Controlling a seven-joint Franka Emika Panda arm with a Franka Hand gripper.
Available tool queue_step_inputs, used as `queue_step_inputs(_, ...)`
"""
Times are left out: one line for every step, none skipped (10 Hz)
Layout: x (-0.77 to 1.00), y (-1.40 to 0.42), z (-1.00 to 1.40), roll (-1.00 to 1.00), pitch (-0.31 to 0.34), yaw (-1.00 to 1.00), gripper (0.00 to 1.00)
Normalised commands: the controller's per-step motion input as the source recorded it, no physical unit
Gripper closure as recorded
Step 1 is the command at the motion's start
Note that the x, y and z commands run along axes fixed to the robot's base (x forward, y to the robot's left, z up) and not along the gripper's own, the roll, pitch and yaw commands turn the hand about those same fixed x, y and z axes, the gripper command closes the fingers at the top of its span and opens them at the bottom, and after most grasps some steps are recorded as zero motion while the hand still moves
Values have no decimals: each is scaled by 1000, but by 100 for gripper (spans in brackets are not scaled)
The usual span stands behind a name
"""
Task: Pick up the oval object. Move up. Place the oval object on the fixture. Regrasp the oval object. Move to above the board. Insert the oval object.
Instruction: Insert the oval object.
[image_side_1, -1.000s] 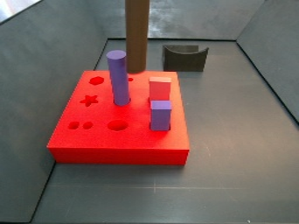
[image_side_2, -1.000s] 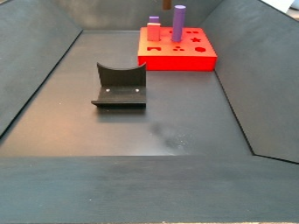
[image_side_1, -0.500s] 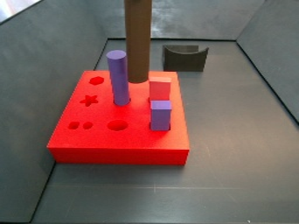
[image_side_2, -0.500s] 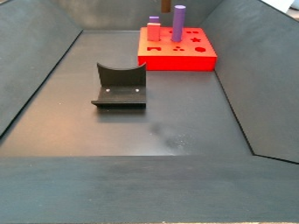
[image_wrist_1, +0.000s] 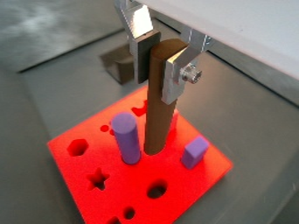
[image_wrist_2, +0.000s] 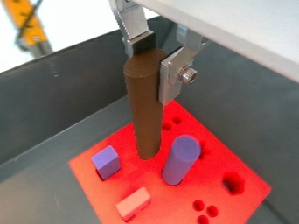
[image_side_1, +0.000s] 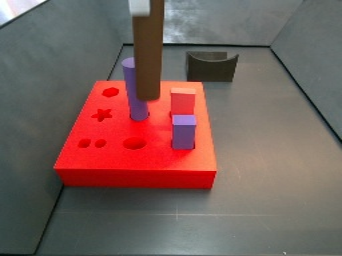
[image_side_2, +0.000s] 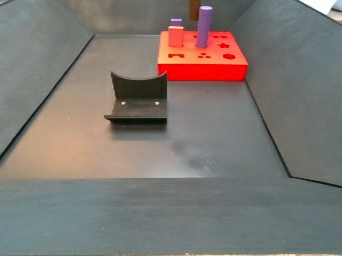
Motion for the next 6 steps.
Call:
queue_step_inputs(-123, -366, -449, -177, 0, -549, 100)
queue_step_inputs(-46, -309, -371, -173, 26, -617, 100)
queue_step_inputs(-129, -240, -254, -206, 90, -543, 100)
queue_step_inputs(-363, -17, -309, -194, 121, -371, 100)
queue_step_inputs(-449, 0, -349, -146, 74, -323, 100)
queue_step_inputs(-306, 0, -343, -79, 0, -271, 100)
